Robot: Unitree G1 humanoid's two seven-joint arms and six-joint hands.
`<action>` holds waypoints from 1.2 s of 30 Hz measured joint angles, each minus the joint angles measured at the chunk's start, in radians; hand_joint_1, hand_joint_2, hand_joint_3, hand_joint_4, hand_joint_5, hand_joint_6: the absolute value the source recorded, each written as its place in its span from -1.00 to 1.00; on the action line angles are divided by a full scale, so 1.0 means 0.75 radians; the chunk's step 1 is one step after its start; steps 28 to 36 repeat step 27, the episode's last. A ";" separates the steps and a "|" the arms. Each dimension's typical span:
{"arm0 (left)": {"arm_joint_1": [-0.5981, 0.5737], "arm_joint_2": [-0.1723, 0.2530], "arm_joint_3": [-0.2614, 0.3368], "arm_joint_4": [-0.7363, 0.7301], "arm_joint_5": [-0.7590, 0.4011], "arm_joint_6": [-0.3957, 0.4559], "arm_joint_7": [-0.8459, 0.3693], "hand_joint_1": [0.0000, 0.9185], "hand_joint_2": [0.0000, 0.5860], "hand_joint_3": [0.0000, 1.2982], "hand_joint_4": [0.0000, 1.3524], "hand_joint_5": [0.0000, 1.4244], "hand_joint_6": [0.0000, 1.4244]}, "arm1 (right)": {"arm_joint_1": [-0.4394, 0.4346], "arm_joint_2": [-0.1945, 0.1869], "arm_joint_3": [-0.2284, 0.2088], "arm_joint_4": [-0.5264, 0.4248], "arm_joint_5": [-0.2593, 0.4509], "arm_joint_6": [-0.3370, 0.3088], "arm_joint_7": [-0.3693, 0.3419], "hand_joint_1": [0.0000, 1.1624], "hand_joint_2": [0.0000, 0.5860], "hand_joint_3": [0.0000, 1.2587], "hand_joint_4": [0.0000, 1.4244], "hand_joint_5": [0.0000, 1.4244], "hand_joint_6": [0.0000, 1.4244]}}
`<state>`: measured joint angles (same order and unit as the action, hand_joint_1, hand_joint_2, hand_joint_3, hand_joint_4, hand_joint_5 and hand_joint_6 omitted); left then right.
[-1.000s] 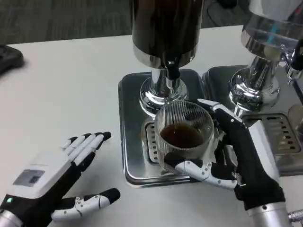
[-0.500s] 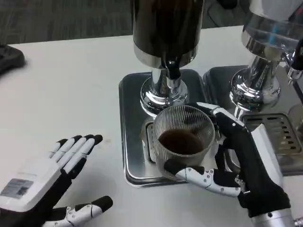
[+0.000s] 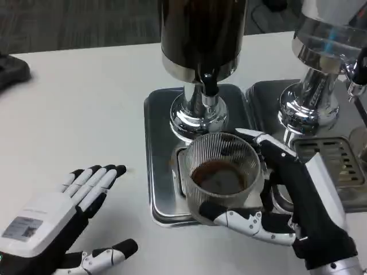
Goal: Grasp the cup under the faucet to collect the drink, then remove the cup.
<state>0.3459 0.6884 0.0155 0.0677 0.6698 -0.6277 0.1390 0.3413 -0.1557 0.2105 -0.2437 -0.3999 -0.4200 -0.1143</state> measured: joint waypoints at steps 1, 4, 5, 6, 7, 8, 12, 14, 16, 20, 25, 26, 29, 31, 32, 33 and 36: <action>0.000 0.000 0.000 0.000 0.000 0.000 0.000 -1.00 -0.38 -1.00 -1.00 -1.00 -1.00 | 0.004 0.001 0.000 0.000 0.000 0.000 0.000 0.63 -0.47 -0.12 -0.11 0.30 0.87; 0.001 0.000 0.000 0.000 0.000 0.000 0.000 -1.00 -0.38 -1.00 -1.00 -1.00 -1.00 | 0.013 0.004 0.001 -0.001 0.000 0.000 0.000 0.63 -0.47 -0.12 -0.11 0.30 0.87; 0.002 0.000 0.000 0.000 0.000 0.001 0.000 -1.00 -0.38 -1.00 -1.00 -1.00 -1.00 | 0.013 0.006 0.002 -0.001 0.000 0.000 0.000 0.63 -0.47 -0.12 -0.11 0.30 0.87; 0.003 0.000 0.000 0.000 0.000 0.001 0.000 -1.00 -0.38 -1.00 -1.00 -1.00 -1.00 | 0.013 0.008 0.003 -0.001 0.000 0.000 0.000 0.63 -0.47 -0.12 -0.11 0.30 0.87; 0.004 0.000 0.000 0.000 -0.001 0.001 0.000 -1.00 -0.38 -1.00 -1.00 -1.00 -1.00 | 0.014 0.007 0.003 -0.005 0.000 0.000 0.003 0.63 -0.47 -0.12 -0.11 0.30 0.87; 0.005 0.000 0.000 0.000 -0.001 0.001 0.000 -1.00 -0.38 -1.00 -1.00 -1.00 -1.00 | 0.015 0.007 0.003 -0.011 0.002 0.000 0.009 0.63 -0.47 -0.12 -0.11 0.30 0.87; 0.006 0.000 0.000 0.000 -0.001 0.003 0.000 -1.00 -0.38 -1.00 -1.00 -1.00 -1.00 | 0.017 0.006 0.002 -0.025 0.011 0.000 0.023 0.63 -0.47 -0.12 -0.11 0.30 0.87; 0.006 0.000 0.000 0.000 -0.002 0.003 0.000 -1.00 -0.38 -1.00 -1.00 -1.00 -1.00 | 0.018 0.006 -0.001 -0.031 0.014 0.000 0.025 0.63 -0.47 -0.12 -0.11 0.30 0.87; 0.006 0.000 0.000 0.000 -0.002 0.004 0.000 -1.00 -0.38 -1.00 -1.00 -1.00 -1.00 | 0.018 0.005 -0.005 -0.034 0.019 0.000 0.031 0.63 -0.47 -0.12 -0.11 0.30 0.87; 0.006 -0.001 0.000 -0.001 -0.003 0.005 -0.001 -1.00 -0.38 -1.00 -1.00 -1.00 -1.00 | 0.018 0.006 -0.005 -0.035 0.019 0.000 0.037 0.63 -0.47 -0.12 -0.11 0.30 0.87; 0.006 -0.001 0.000 -0.001 -0.005 0.009 -0.002 -1.00 -0.38 -1.00 -1.00 -1.00 -1.00 | 0.018 0.007 -0.007 -0.035 0.019 0.000 0.037 0.63 -0.47 -0.11 -0.11 0.30 0.87; 0.006 -0.001 0.000 -0.001 -0.007 0.010 -0.002 -1.00 -0.38 -1.00 -1.00 -1.00 -1.00 | 0.018 0.008 -0.008 -0.035 0.019 0.000 0.037 0.63 -0.47 -0.11 -0.11 0.30 0.87; 0.006 -0.001 0.000 -0.001 -0.009 0.011 -0.004 -1.00 -0.38 -1.00 -1.00 -1.00 -1.00 | 0.018 0.009 -0.009 -0.035 0.019 0.000 0.037 0.63 -0.47 -0.10 -0.11 0.30 0.87; 0.006 -0.001 0.000 -0.001 -0.009 0.011 -0.004 -1.00 -0.38 -1.00 -1.00 -1.00 -1.00 | 0.018 0.009 -0.009 -0.035 0.019 0.000 0.037 0.63 -0.47 -0.10 -0.11 0.30 0.87; 0.006 -0.001 0.000 -0.001 -0.009 0.011 -0.004 -1.00 -0.38 -1.00 -1.00 -1.00 -1.00 | 0.018 0.009 -0.009 -0.035 0.019 0.000 0.037 0.63 -0.47 -0.10 -0.11 0.30 0.87; 0.006 -0.001 0.000 -0.001 -0.009 0.011 -0.004 -1.00 -0.38 -1.00 -1.00 -1.00 -1.00 | 0.018 0.009 -0.009 -0.035 0.019 0.000 0.037 0.63 -0.47 -0.10 -0.11 0.30 0.87; 0.006 -0.001 0.000 -0.001 -0.009 0.011 -0.004 -1.00 -0.38 -1.00 -1.00 -1.00 -1.00 | 0.018 0.009 -0.009 -0.035 0.019 0.000 0.037 0.63 -0.47 -0.10 -0.11 0.30 0.87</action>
